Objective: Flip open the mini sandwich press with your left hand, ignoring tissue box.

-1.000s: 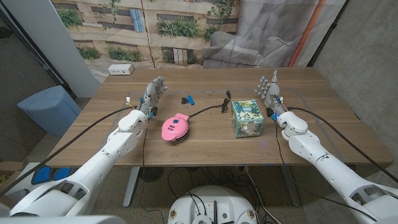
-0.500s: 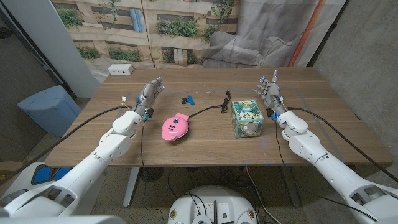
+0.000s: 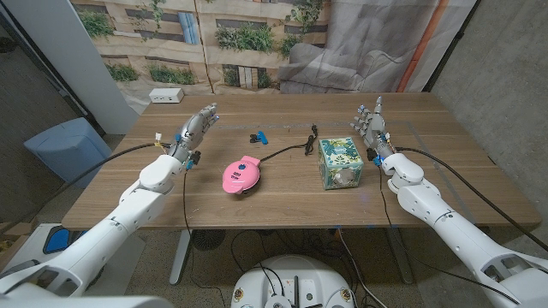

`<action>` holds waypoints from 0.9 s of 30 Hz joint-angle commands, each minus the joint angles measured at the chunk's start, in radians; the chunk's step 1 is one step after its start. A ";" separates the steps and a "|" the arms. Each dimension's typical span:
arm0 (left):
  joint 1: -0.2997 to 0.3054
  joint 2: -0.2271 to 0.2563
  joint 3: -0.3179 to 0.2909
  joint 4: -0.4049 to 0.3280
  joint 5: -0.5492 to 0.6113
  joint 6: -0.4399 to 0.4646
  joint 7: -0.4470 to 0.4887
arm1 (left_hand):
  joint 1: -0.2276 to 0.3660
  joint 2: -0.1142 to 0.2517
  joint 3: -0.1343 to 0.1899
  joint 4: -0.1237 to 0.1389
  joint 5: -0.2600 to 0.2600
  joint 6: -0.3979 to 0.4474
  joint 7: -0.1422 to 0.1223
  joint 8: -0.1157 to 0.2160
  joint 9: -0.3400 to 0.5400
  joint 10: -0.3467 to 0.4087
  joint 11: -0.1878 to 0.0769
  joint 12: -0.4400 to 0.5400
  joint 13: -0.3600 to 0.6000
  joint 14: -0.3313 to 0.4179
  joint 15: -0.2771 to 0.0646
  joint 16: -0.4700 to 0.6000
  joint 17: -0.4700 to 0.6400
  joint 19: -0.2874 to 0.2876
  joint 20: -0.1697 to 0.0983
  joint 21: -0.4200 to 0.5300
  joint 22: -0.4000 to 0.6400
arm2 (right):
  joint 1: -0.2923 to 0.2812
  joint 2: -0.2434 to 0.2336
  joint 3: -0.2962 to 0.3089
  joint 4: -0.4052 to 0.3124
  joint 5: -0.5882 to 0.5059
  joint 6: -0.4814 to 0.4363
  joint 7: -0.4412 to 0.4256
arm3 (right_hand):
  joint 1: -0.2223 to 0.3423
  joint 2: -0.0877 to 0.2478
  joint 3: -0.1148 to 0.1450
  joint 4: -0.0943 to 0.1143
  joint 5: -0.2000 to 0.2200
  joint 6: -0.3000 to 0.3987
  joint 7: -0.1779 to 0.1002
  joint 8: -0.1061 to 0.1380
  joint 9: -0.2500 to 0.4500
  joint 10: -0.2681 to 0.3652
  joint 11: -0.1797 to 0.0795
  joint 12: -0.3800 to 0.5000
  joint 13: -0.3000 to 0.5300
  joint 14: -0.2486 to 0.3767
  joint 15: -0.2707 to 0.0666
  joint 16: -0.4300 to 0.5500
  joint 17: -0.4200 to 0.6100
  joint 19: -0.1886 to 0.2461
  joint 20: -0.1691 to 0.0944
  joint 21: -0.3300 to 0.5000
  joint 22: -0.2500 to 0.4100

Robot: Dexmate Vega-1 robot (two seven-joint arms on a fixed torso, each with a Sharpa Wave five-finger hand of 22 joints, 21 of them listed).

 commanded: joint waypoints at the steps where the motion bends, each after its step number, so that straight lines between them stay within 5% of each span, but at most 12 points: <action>1: 0.097 0.105 -0.049 -0.095 0.081 -0.026 0.044 | 0.020 0.025 0.004 -0.015 -0.003 0.007 -0.005 0.002 0.005 0.006 -0.006 0.001 0.001 0.001 -0.003 0.000 0.004 0.007 -0.037 -0.001 0.001 | 0.000 0.000 0.000 0.000 0.000 0.000 0.000 | 0.003 0.090 -0.007 0.002 0.004 -0.009 0.001 0.005 0.002 -0.004 -0.001 0.003 0.005 -0.006 -0.023 0.004 0.005 0.002 0.006 0.004 0.002; 10: 0.190 0.199 -0.097 -0.181 0.181 -0.002 0.107 | 0.067 0.012 0.016 -0.079 0.006 0.019 -0.021 0.009 0.005 0.020 -0.018 0.000 0.001 0.009 -0.017 -0.001 0.004 0.009 -0.040 -0.007 -0.001 | 0.000 0.000 0.000 0.000 0.000 0.000 0.000 | 0.003 0.090 -0.007 0.002 0.004 -0.008 0.001 0.005 0.002 -0.003 -0.001 0.003 0.005 -0.007 -0.025 0.003 0.005 0.002 0.006 0.004 0.002; 22: 0.233 0.264 -0.141 -0.130 0.422 -0.236 0.141 | 0.103 -0.005 0.019 -0.101 0.008 0.035 -0.049 0.016 0.005 0.032 -0.039 -0.001 0.002 0.016 -0.035 -0.001 0.005 0.021 -0.049 -0.007 -0.001 | 0.000 0.000 0.000 0.000 0.000 0.000 0.000 | 0.003 0.090 -0.007 0.002 0.004 -0.008 0.002 0.005 0.002 -0.004 0.000 0.003 0.006 -0.007 -0.023 0.003 0.005 0.002 0.005 0.004 0.002; 27: 0.261 0.271 -0.169 -0.145 0.506 -0.258 0.177 | 0.115 -0.016 0.015 -0.103 0.006 0.045 -0.056 0.021 0.005 0.044 -0.047 0.001 0.002 0.022 -0.043 0.001 0.005 0.028 -0.054 -0.006 -0.001 | 0.000 0.000 0.000 -0.001 0.000 0.000 0.000 | 0.003 0.090 -0.007 0.002 0.004 -0.007 0.001 0.006 0.002 -0.004 -0.001 0.003 0.006 -0.006 -0.023 0.004 0.005 0.003 0.005 0.004 0.002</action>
